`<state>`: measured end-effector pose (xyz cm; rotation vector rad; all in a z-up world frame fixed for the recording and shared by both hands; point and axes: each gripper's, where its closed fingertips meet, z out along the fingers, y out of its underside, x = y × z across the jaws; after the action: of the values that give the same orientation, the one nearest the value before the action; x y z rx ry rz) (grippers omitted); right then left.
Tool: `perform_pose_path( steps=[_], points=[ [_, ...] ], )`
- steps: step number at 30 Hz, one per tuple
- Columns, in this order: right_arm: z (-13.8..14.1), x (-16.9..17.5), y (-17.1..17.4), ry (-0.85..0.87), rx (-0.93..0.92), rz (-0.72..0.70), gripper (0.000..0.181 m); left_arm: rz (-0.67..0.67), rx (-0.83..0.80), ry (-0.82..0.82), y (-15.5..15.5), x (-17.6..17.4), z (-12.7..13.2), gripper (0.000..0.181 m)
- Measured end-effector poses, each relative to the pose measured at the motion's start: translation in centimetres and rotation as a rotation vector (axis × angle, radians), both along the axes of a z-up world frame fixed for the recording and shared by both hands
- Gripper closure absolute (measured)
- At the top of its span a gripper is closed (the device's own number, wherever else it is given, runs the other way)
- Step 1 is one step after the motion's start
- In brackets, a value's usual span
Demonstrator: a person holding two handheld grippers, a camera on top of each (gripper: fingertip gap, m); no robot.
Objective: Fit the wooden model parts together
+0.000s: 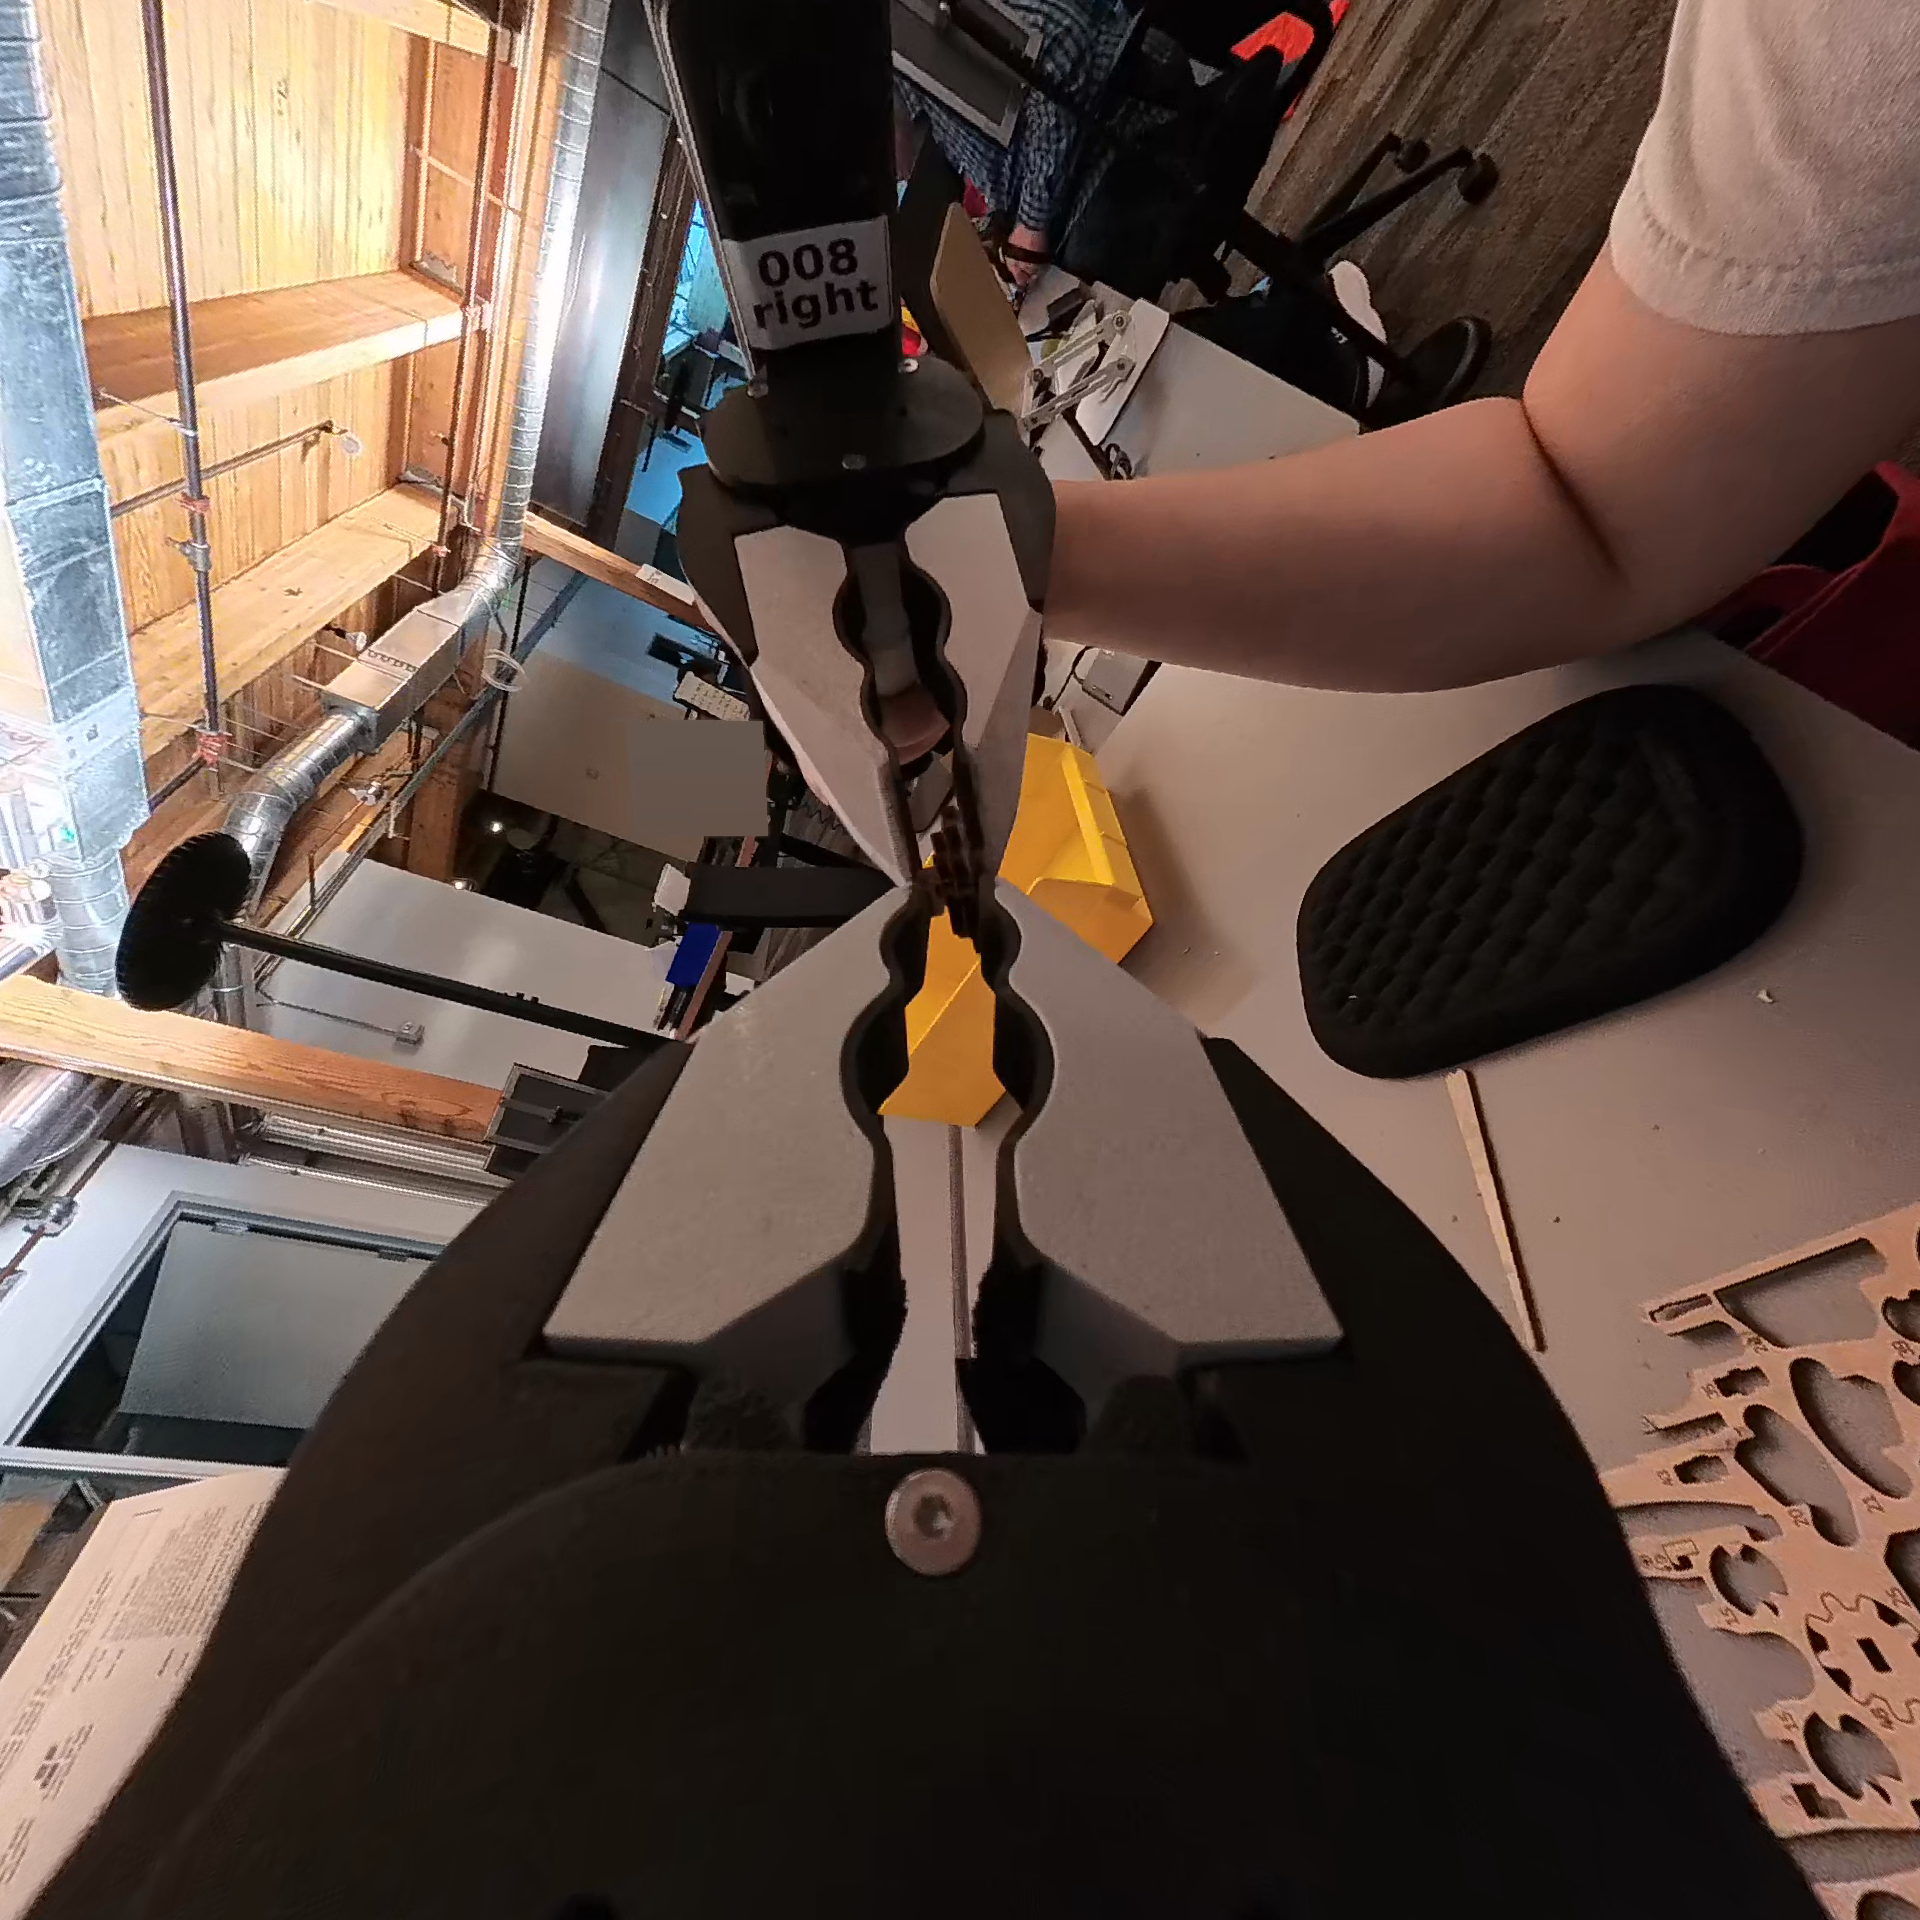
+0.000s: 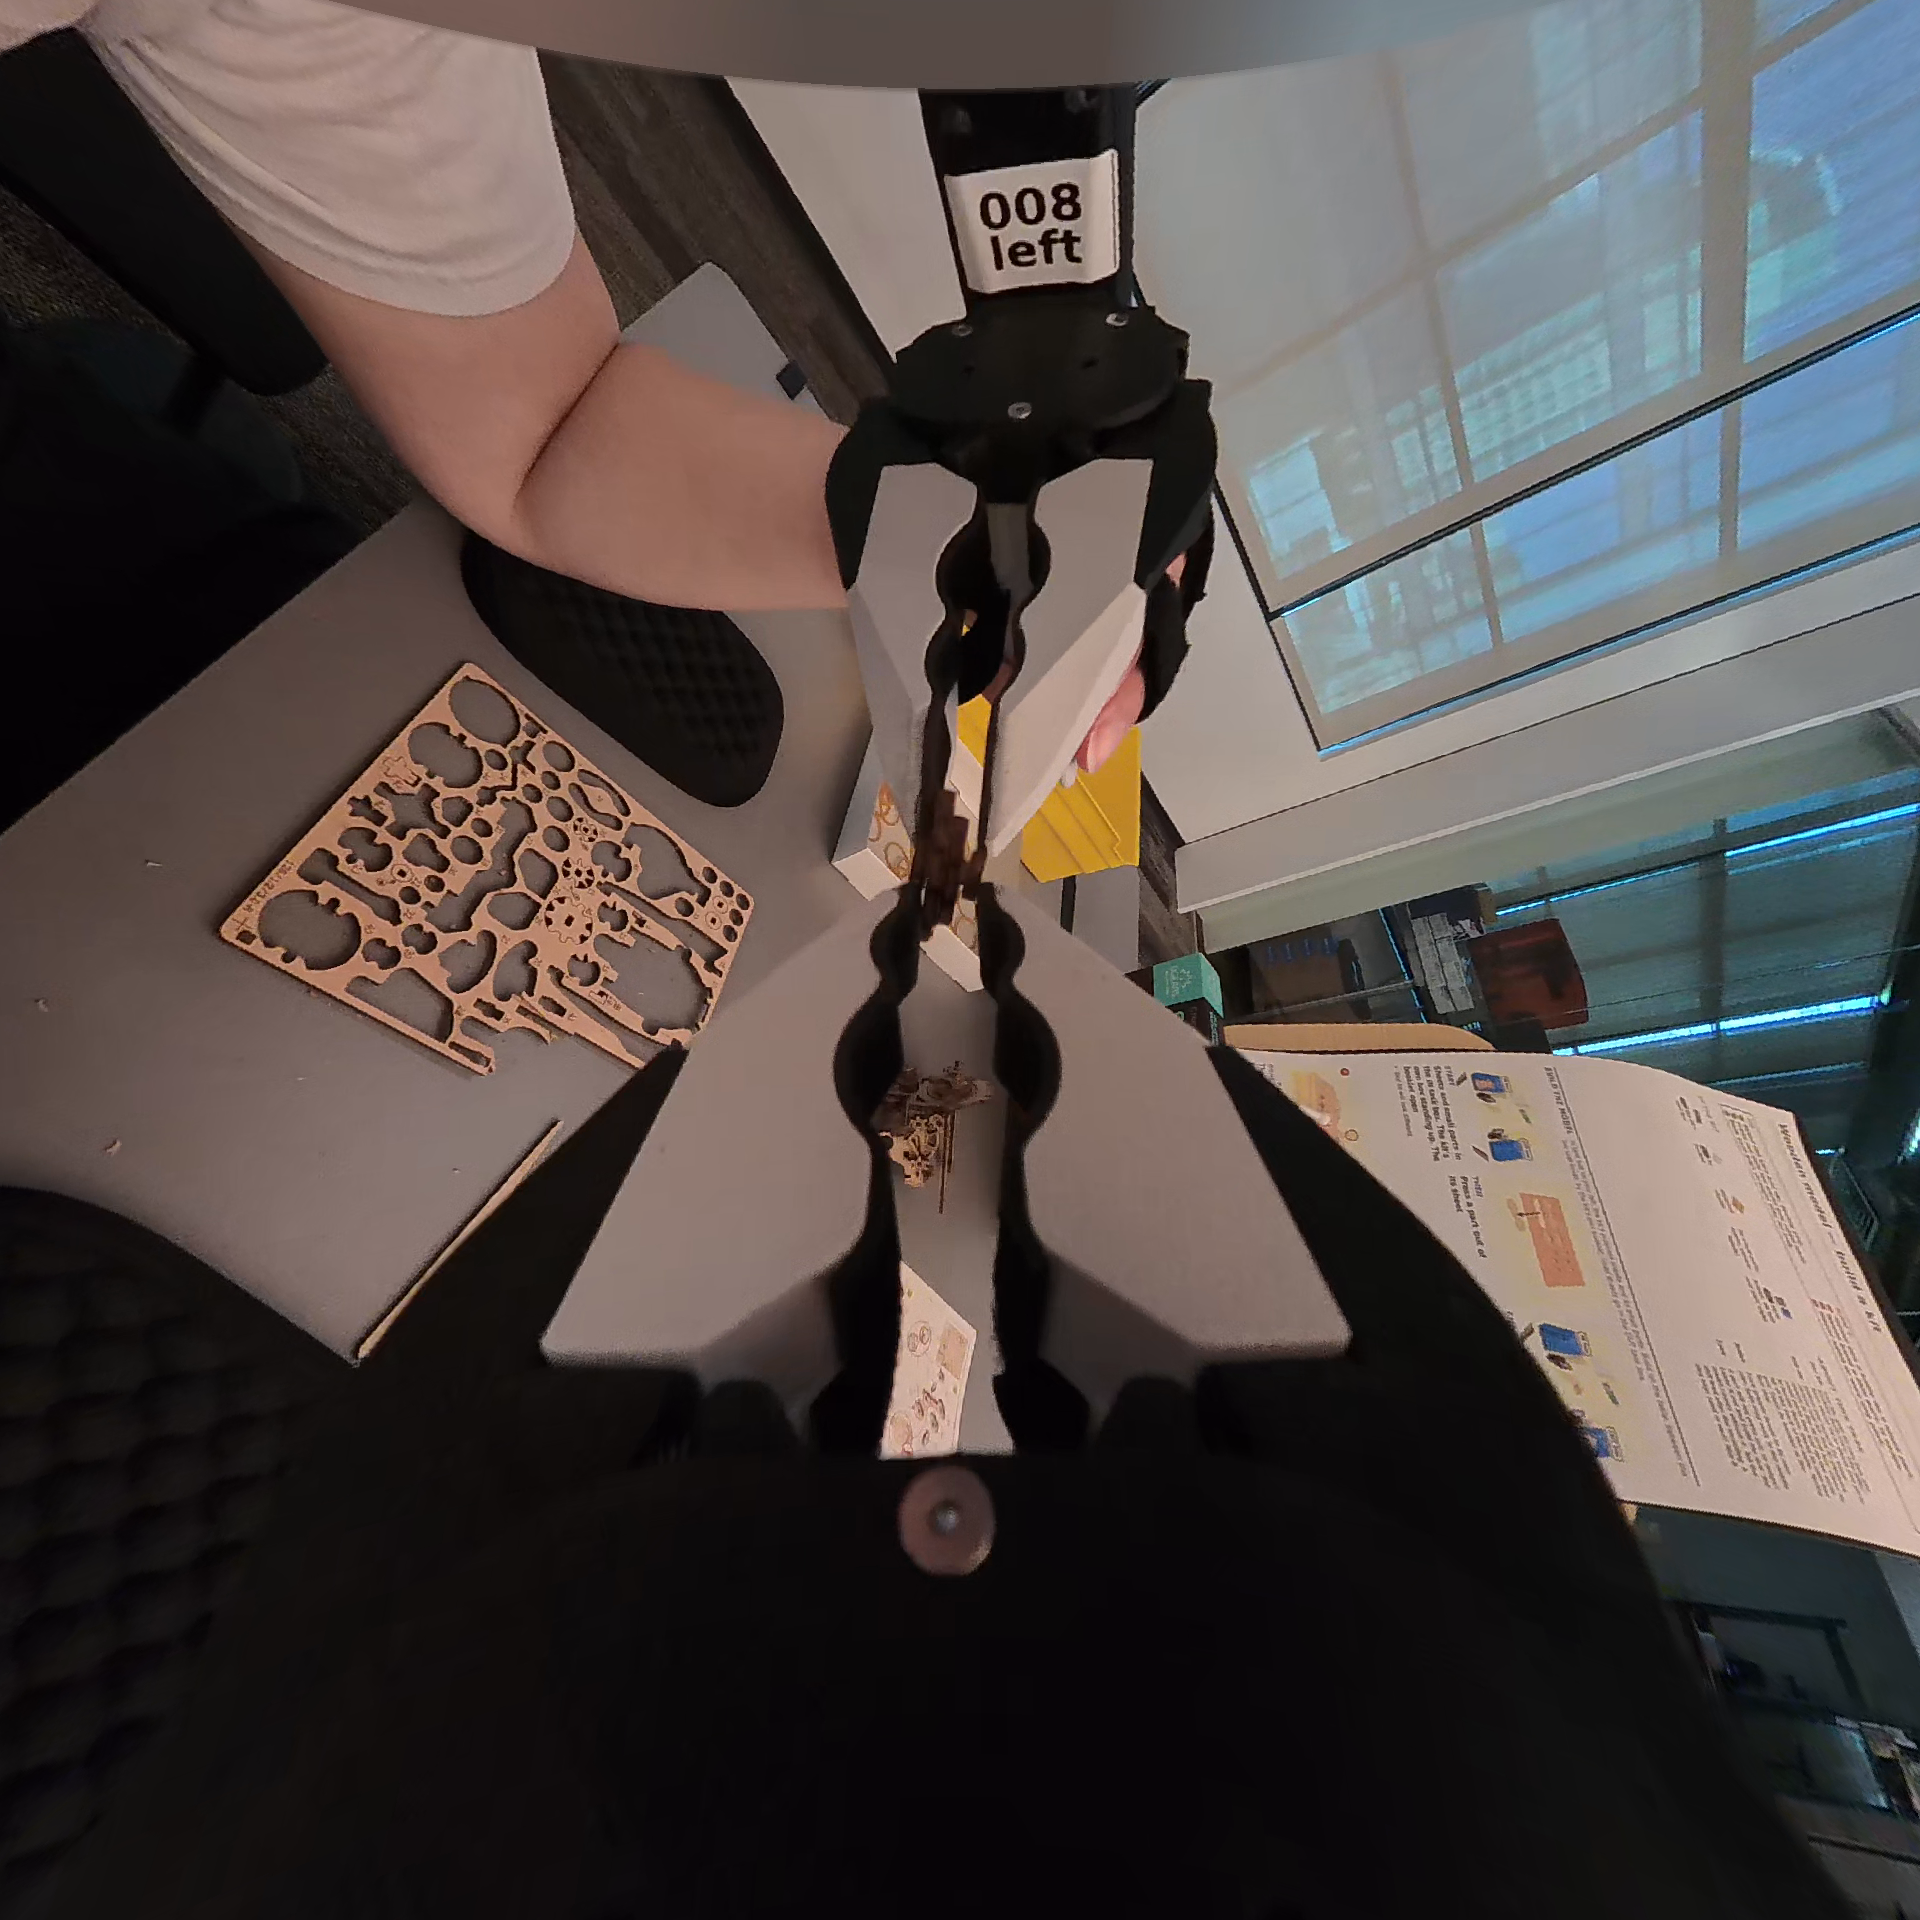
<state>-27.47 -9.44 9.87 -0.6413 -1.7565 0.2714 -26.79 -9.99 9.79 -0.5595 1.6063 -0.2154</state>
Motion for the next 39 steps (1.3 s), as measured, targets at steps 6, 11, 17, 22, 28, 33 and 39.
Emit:
perform_pose_path(
  steps=[6,11,17,22,28,33,39],
  points=[
    [0.2,-0.1,0.6,0.009,0.054,-0.049,0.172,0.019,0.033,-0.016,0.2,0.1,0.4,0.177],
    [0.4,-0.3,0.6,0.008,0.114,-0.078,0.171,0.034,-0.013,-0.043,0.5,-0.1,1.0,0.165],
    [0.6,-0.2,0.2,0.001,0.164,-0.097,0.172,0.022,-0.008,-0.027,-0.1,-0.1,0.8,0.173],
    [0.7,-0.1,0.4,0.000,0.187,-0.118,0.172,0.047,0.069,-0.034,0.0,0.1,0.8,0.173],
    [0.4,0.0,0.8,-0.012,0.212,-0.129,0.172,0.083,0.070,-0.020,0.4,0.2,0.7,0.169],
    [0.4,0.0,0.9,-0.016,0.232,-0.138,0.172,0.095,0.081,-0.007,0.5,0.3,0.4,0.172],
    [0.4,-0.1,1.1,-0.015,0.238,-0.147,0.172,0.095,0.107,-0.001,0.6,0.2,0.5,0.172]
  ],
)
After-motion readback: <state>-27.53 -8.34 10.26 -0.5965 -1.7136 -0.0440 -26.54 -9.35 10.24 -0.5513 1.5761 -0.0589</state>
